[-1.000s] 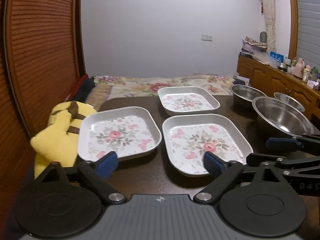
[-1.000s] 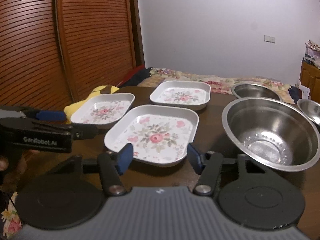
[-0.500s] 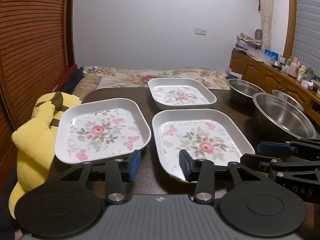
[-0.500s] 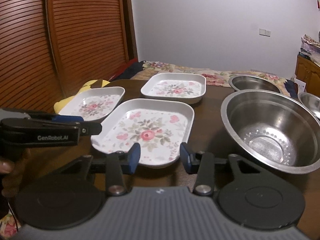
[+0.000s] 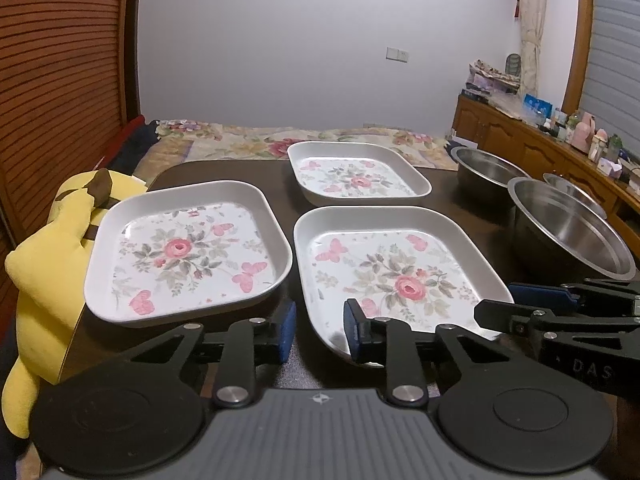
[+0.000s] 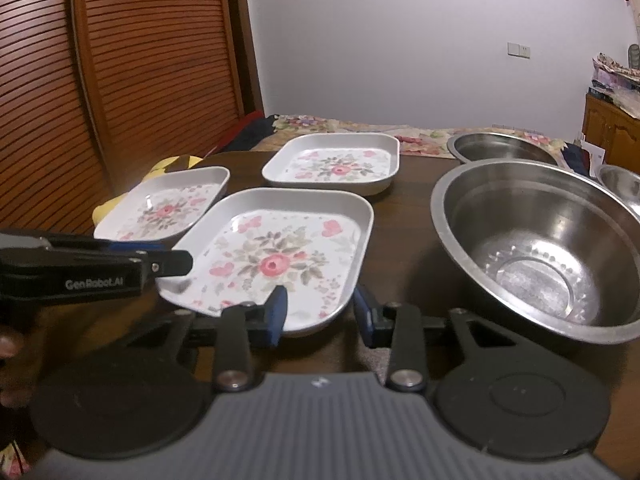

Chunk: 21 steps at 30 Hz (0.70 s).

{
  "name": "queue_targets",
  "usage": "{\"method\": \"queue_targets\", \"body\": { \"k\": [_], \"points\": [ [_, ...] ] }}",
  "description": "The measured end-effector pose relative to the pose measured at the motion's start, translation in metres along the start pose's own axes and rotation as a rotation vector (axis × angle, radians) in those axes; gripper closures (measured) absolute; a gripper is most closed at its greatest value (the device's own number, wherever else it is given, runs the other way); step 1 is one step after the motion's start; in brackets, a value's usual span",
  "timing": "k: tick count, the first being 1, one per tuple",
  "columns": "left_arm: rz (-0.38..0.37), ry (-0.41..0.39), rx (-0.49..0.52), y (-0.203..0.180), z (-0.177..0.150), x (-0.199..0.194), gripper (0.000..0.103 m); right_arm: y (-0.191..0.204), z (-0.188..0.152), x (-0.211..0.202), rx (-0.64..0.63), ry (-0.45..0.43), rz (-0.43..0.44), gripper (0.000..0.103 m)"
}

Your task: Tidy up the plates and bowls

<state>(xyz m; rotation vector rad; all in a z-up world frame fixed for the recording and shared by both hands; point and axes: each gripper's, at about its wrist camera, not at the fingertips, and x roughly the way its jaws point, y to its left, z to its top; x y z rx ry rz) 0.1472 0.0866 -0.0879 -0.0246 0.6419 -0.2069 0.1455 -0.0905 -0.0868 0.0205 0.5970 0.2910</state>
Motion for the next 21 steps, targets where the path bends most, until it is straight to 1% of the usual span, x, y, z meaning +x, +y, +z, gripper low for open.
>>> {"method": "queue_targets", "body": {
  "k": [2, 7, 9, 11, 21],
  "points": [
    [-0.007, 0.005, 0.003, 0.001, -0.001, 0.002, 0.082, -0.001, -0.001, 0.002, 0.002, 0.005, 0.001, 0.066],
    [-0.023, 0.016, 0.011, 0.003, -0.001, 0.007, 0.086, -0.005, -0.001, 0.005, 0.016, 0.007, 0.007, 0.068],
    [-0.03, 0.018, 0.012, 0.004, -0.001, 0.009, 0.086, -0.007, -0.002, 0.005, 0.024, 0.005, 0.013, 0.072],
    [-0.04, 0.023, 0.015, 0.005, 0.0, 0.012, 0.087, -0.009, -0.001, 0.006, 0.029, 0.01, 0.011, 0.073],
    [-0.089, 0.031, 0.043, 0.012, 0.0, 0.01, 0.088, -0.01, -0.001, 0.005, 0.03, 0.029, 0.018, 0.076]
  ]
}}
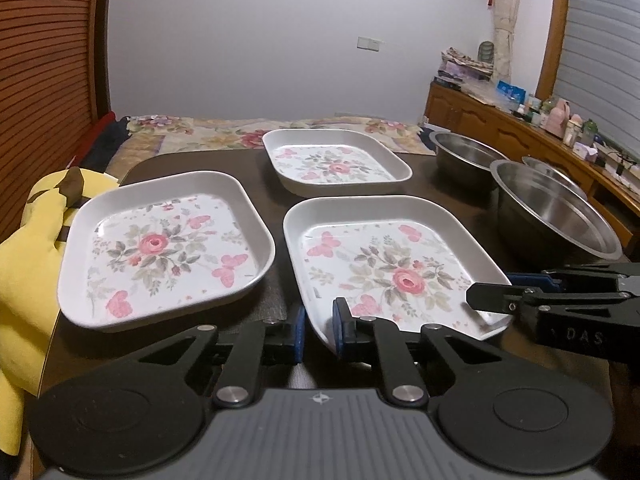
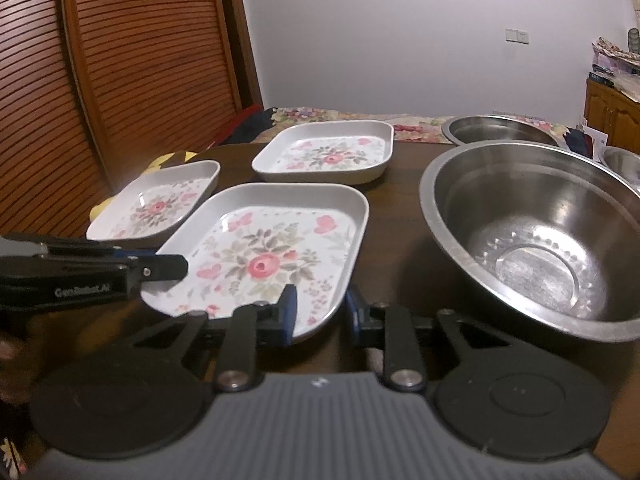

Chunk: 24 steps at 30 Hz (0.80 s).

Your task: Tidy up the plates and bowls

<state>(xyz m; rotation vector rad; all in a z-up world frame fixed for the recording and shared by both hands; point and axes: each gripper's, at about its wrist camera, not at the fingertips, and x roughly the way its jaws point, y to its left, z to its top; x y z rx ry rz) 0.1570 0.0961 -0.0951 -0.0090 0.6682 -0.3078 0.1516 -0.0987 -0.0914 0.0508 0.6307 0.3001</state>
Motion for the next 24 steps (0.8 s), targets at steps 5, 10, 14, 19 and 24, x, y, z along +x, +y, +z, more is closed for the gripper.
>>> {"method": "queue_targets", "body": {
  "k": [5, 10, 14, 19, 24],
  "points": [
    [-0.019, -0.017, 0.003, -0.003, -0.004, -0.015, 0.087, -0.001, -0.005, -0.008, 0.018, 0.001, 0.013, 0.078],
    [-0.023, -0.041, 0.001, -0.01, -0.011, -0.034, 0.087, 0.001, -0.009, -0.024, 0.013, -0.009, 0.024, 0.078],
    [-0.021, -0.052, -0.002, -0.016, -0.019, -0.049, 0.087, 0.004, -0.012, -0.04, 0.007, -0.022, 0.04, 0.078],
    [-0.024, -0.049, -0.015, -0.021, -0.034, -0.061, 0.087, 0.006, -0.021, -0.056, -0.002, -0.033, 0.058, 0.078],
    [-0.03, -0.034, -0.032, -0.022, -0.047, -0.068, 0.087, 0.008, -0.031, -0.059, 0.009, -0.02, 0.08, 0.078]
  ]
}}
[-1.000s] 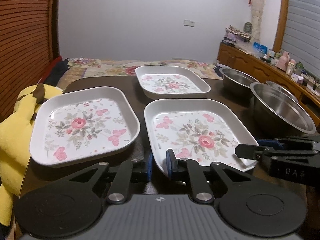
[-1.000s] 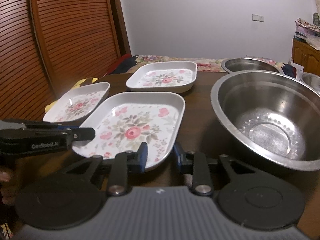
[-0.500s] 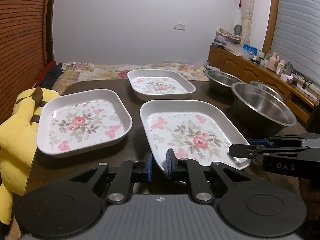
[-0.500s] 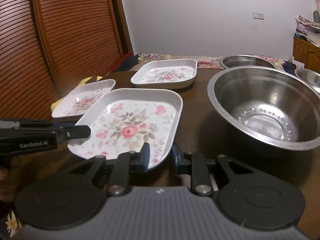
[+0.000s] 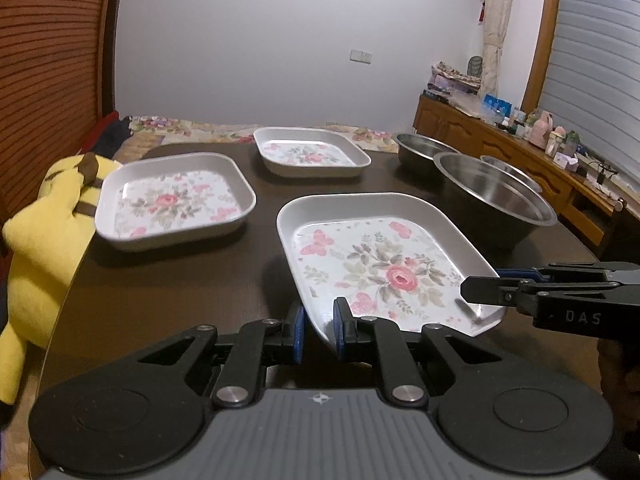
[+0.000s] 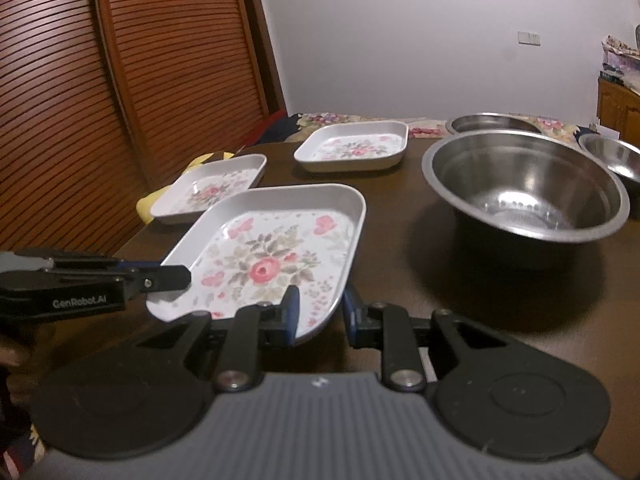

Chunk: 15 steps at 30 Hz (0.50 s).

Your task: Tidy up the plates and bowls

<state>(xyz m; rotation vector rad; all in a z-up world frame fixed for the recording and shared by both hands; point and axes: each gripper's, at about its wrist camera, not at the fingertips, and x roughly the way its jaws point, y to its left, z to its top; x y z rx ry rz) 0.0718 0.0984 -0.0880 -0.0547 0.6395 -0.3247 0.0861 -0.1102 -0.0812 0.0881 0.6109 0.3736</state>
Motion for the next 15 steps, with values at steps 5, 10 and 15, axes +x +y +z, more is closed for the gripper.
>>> {"method": "queue_targets", "body": {
  "k": [5, 10, 15],
  "points": [
    [0.006, 0.009, -0.002, -0.001, -0.006, -0.005, 0.087, 0.005, -0.008, -0.004, 0.001, 0.005, 0.005, 0.078],
    [0.014, 0.014, 0.001, 0.0, -0.01, -0.005, 0.087, 0.008, -0.011, -0.002, 0.006, 0.018, 0.009, 0.078],
    [0.013, 0.019, -0.009, 0.001, -0.014, -0.002, 0.087, 0.008, -0.013, 0.0, 0.012, 0.03, 0.004, 0.077]
  ]
}}
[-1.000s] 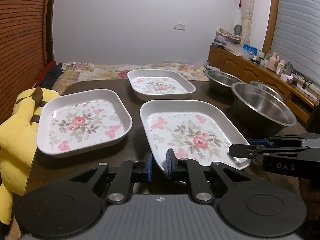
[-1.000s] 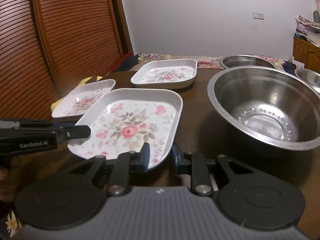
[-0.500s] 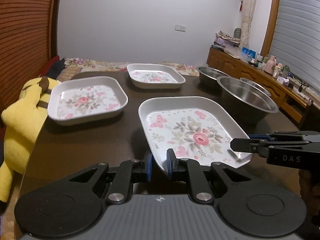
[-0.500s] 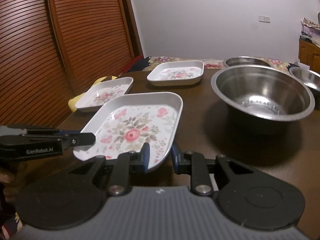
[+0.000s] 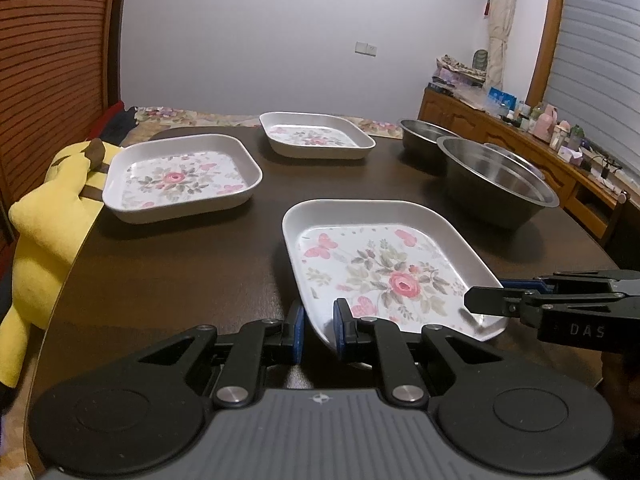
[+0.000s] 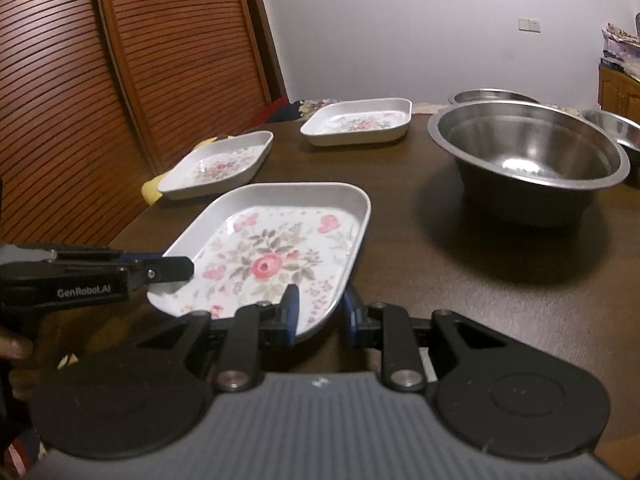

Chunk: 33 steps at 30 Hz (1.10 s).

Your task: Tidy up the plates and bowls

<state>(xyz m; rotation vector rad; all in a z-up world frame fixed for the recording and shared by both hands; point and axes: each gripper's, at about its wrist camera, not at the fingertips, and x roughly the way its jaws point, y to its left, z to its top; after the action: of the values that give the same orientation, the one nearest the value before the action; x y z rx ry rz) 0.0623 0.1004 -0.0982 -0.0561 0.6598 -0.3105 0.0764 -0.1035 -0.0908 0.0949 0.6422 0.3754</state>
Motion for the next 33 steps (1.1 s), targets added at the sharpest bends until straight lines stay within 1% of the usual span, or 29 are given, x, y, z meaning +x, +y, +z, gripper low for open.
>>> {"method": "queue_targets", "body": {
  "k": [9, 19, 21, 23, 27, 33],
  "points": [
    [-0.02, -0.007, -0.027, 0.005, 0.0, 0.003, 0.087, 0.001, -0.004, -0.001, 0.003, -0.024, -0.006, 0.077],
    [-0.015, -0.012, -0.034, 0.005, -0.001, 0.003, 0.087, -0.001, -0.006, -0.002, 0.002, -0.033, -0.014, 0.076],
    [-0.009, -0.013, -0.043, 0.006, -0.001, 0.003, 0.083, -0.001, -0.006, -0.002, 0.002, -0.036, -0.017, 0.076],
    [-0.009, -0.015, -0.05, 0.008, 0.0, 0.002, 0.078, -0.002, -0.007, -0.002, -0.004, -0.041, -0.024, 0.076],
    [-0.01, -0.019, -0.048, 0.008, 0.002, -0.001, 0.073, -0.008, -0.005, -0.003, 0.017, -0.048, -0.029, 0.076],
    [-0.011, -0.047, -0.035, 0.007, 0.013, -0.008, 0.064, -0.014, 0.002, -0.009, 0.026, -0.082, -0.034, 0.076]
  ]
}}
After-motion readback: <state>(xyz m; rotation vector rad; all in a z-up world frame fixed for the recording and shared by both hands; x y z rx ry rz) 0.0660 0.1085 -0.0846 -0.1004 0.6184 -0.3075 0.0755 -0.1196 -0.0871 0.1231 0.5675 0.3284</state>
